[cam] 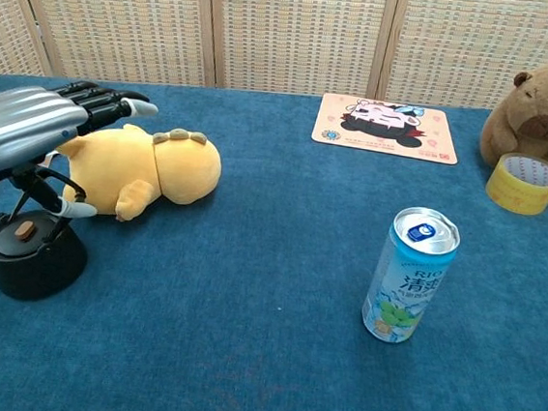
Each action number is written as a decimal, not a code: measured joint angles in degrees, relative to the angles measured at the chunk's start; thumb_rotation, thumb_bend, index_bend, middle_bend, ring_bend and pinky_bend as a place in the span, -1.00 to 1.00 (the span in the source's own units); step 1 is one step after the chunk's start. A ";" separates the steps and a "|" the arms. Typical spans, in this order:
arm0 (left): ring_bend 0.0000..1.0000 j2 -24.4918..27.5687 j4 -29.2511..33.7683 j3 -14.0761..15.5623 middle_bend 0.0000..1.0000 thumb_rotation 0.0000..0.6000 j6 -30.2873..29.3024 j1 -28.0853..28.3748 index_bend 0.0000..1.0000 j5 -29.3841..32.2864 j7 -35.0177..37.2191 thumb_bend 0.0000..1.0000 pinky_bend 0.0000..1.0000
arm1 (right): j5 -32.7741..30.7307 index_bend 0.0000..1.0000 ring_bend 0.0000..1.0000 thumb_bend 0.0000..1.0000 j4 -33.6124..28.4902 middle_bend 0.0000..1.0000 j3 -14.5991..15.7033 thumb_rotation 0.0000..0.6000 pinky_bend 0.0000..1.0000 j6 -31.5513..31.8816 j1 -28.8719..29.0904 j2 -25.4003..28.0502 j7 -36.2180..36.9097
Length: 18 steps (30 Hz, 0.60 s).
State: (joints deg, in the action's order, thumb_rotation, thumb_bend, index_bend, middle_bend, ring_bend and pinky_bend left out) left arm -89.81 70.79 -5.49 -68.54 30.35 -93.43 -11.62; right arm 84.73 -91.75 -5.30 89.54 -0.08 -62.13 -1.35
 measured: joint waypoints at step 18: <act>-1.00 9.28 8.34 -0.40 -1.00 1.00 -0.22 -0.76 -1.00 4.18 -2.70 -0.87 -1.00 | 0.11 -1.00 -1.00 -1.00 -0.34 -1.00 0.43 1.00 -1.00 -0.62 0.21 -0.25 -1.17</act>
State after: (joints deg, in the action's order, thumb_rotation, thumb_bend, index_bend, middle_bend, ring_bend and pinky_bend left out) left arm -80.53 79.13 -5.88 -68.75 29.59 -89.25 -14.32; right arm 84.84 -92.08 -4.87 88.93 0.12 -62.38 -2.52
